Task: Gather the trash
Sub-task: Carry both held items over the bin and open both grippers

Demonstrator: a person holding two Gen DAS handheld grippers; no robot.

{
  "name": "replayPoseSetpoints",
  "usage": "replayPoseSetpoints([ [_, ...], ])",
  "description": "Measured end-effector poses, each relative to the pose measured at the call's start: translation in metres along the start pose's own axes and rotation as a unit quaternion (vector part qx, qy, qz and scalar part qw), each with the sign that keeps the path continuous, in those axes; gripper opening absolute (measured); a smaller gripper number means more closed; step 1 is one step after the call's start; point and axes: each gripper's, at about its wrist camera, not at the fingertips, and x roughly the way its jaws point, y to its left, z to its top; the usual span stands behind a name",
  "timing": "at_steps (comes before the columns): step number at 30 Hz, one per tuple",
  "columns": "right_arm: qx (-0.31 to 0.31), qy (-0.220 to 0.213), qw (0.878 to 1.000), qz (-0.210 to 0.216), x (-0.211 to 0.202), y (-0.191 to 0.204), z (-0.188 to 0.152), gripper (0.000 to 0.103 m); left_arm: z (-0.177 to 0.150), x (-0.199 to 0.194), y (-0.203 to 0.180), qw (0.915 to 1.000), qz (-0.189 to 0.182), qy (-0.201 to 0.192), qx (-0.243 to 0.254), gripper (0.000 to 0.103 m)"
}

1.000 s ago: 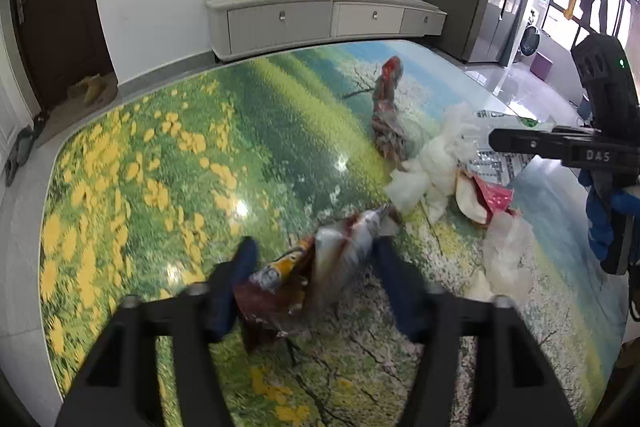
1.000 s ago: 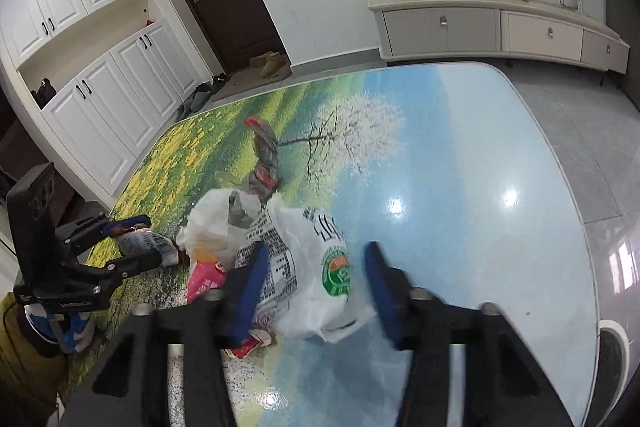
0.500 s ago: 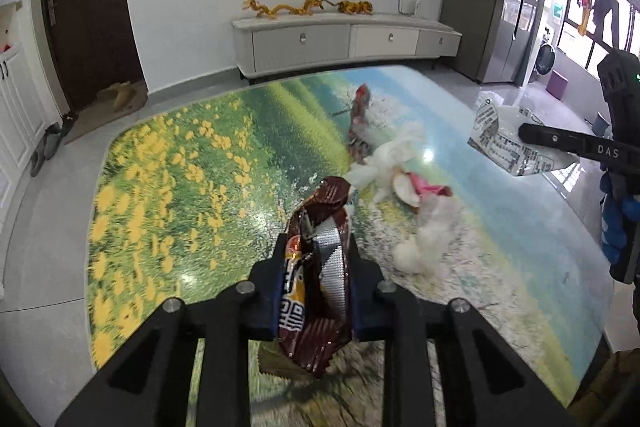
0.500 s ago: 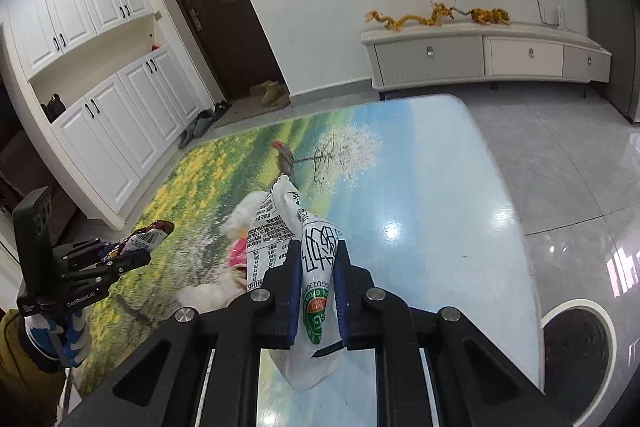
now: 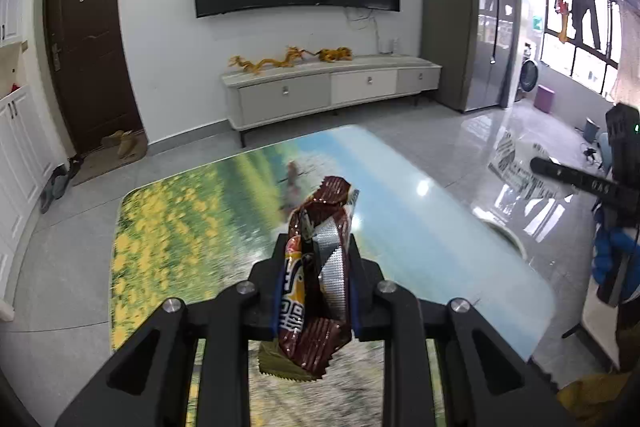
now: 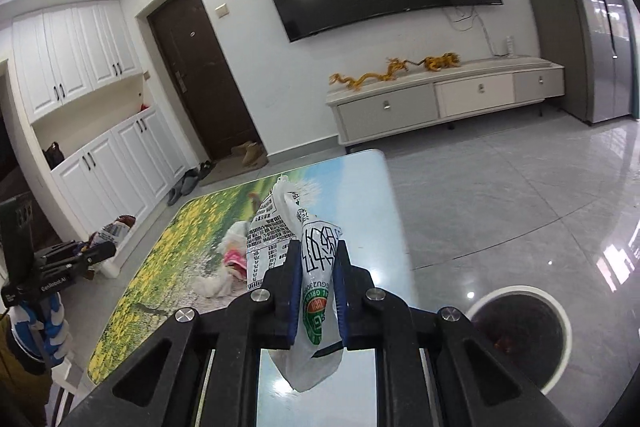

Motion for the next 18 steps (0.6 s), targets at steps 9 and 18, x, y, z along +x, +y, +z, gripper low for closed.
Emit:
replayPoseSetpoints([
  [9, 0.062, -0.011, 0.995, -0.074, -0.028, -0.085, -0.030, 0.014, 0.050, 0.055, -0.130, 0.9933, -0.099, 0.033, 0.049, 0.023],
  [18, 0.143, 0.026, 0.981, -0.132, -0.021, -0.183, -0.066, 0.014, 0.066, 0.169, -0.275, 0.9724, -0.181, 0.114, 0.093, 0.026],
])
